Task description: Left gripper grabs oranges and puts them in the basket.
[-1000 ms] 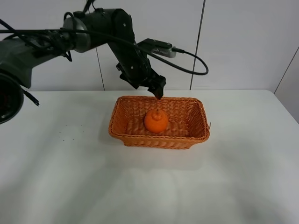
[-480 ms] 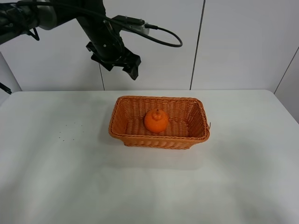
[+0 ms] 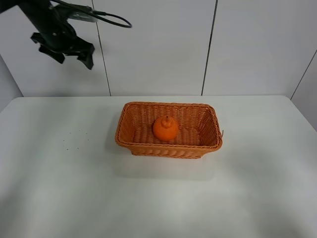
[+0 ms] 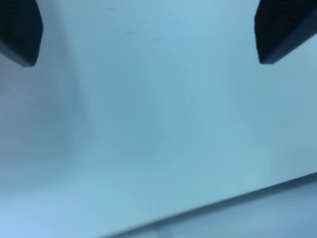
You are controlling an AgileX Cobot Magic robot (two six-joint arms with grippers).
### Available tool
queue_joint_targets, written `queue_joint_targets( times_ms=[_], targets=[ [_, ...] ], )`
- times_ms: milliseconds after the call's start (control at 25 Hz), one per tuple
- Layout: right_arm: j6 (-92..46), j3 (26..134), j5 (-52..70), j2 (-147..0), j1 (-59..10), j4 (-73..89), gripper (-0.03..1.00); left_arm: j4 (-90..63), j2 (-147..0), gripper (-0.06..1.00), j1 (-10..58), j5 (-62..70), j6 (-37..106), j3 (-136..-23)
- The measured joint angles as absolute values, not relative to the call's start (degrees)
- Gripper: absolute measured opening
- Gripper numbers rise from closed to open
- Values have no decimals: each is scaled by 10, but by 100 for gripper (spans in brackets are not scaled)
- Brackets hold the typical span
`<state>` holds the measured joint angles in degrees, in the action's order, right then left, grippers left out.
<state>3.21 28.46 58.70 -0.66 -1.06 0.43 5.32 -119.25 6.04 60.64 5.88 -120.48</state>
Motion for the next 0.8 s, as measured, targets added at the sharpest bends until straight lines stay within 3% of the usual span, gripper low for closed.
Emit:
queue_joint_targets(
  times_ms=[360, 800],
  targets=[
    [32, 285, 587, -7, -11, 4, 69, 33, -1175, 95, -64, 611, 71, -1205],
    [32, 285, 587, -7, -11, 4, 69, -14, -1157, 95, -72, 645, 88, -1190]
  ],
)
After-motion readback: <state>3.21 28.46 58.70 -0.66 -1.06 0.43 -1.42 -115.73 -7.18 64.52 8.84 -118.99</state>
